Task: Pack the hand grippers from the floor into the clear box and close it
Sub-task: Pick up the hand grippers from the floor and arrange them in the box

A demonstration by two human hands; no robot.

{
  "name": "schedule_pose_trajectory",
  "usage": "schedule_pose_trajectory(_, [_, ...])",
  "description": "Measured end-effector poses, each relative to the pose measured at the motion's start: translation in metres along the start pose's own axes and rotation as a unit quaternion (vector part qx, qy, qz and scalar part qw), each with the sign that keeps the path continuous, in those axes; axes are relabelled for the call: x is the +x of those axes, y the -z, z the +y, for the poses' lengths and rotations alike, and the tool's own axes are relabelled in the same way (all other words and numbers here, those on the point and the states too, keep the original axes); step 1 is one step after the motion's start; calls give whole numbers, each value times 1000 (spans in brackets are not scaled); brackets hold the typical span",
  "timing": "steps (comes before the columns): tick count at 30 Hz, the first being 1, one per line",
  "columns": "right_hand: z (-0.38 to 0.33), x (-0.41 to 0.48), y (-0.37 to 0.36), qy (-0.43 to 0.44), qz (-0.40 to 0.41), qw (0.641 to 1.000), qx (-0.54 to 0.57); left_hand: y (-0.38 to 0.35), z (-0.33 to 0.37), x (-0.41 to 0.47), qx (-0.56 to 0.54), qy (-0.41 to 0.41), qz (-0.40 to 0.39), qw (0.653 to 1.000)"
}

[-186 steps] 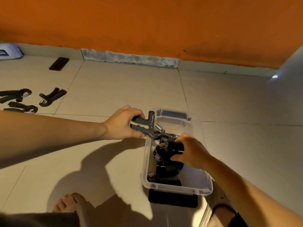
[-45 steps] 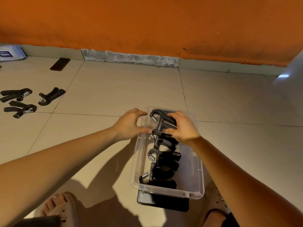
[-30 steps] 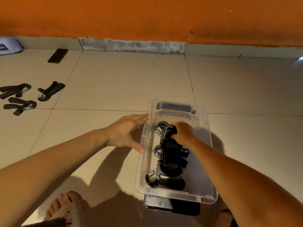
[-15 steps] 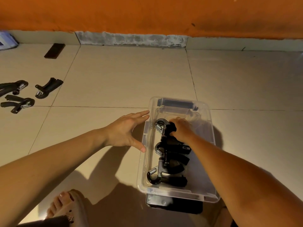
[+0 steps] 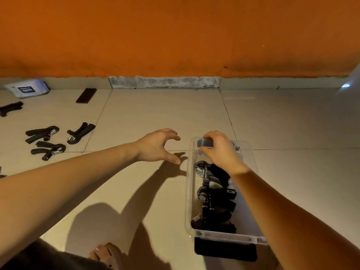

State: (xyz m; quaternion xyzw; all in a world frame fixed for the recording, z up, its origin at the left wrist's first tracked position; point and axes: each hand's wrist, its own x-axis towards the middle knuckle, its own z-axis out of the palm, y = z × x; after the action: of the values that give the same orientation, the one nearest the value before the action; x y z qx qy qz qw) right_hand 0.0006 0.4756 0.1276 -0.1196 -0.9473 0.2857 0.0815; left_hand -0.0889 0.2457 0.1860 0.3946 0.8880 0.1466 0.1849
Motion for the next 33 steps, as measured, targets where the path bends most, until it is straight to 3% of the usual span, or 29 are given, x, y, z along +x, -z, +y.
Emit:
schedule_pose_trajectory(4, [-79,-2,20,37,10,999,30,72,-8,-39,78,25,9,997])
schedule_pose_trajectory(12, [-252,-11,5,129,-39,989,55,171,-83,-158,75,96,39,992])
schedule_pose_trajectory(23, [-381,60,-161,184,-146,972,5,162,-327,-258,31,219,42,974])
schedule_pose_trajectory(33, [-400,173,-310,149,-201,967,-46,94,-521,-203,-54,273,72,958])
